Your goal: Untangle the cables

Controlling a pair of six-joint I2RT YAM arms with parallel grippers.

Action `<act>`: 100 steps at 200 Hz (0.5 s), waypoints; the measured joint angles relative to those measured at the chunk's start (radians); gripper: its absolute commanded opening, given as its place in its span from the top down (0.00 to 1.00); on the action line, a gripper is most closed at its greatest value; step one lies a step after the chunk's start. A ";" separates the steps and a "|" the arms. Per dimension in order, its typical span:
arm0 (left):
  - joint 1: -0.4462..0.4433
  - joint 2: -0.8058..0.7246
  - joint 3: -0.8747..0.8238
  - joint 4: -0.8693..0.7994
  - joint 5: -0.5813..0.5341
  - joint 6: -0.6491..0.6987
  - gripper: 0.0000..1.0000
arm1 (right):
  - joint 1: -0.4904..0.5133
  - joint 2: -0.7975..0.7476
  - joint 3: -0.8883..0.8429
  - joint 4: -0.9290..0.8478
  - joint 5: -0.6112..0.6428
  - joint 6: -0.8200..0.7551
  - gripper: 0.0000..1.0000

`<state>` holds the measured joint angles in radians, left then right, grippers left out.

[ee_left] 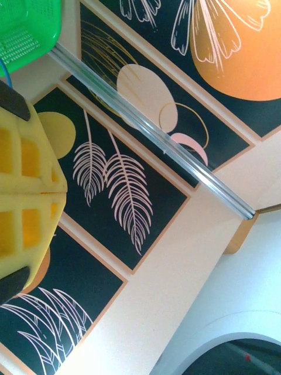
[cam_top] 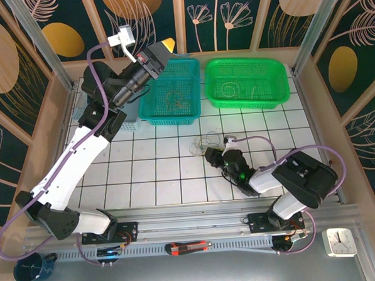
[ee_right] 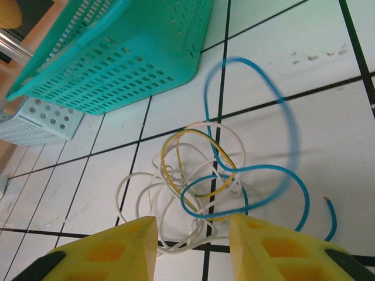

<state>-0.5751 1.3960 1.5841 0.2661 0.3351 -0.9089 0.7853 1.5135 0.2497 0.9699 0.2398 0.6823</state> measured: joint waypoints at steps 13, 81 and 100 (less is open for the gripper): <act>0.000 0.011 0.021 -0.019 -0.001 0.008 1.00 | 0.000 -0.009 0.000 -0.009 0.002 -0.003 0.61; 0.010 0.021 0.157 -0.144 -0.080 0.154 1.00 | 0.000 -0.132 0.000 -0.107 -0.008 -0.030 0.45; 0.029 0.021 0.163 -0.174 -0.117 0.201 1.00 | 0.000 -0.197 0.005 -0.159 -0.014 -0.045 0.41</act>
<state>-0.5457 1.4170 1.7466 0.0917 0.2180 -0.7074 0.7853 1.3163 0.2543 0.8112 0.2253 0.6369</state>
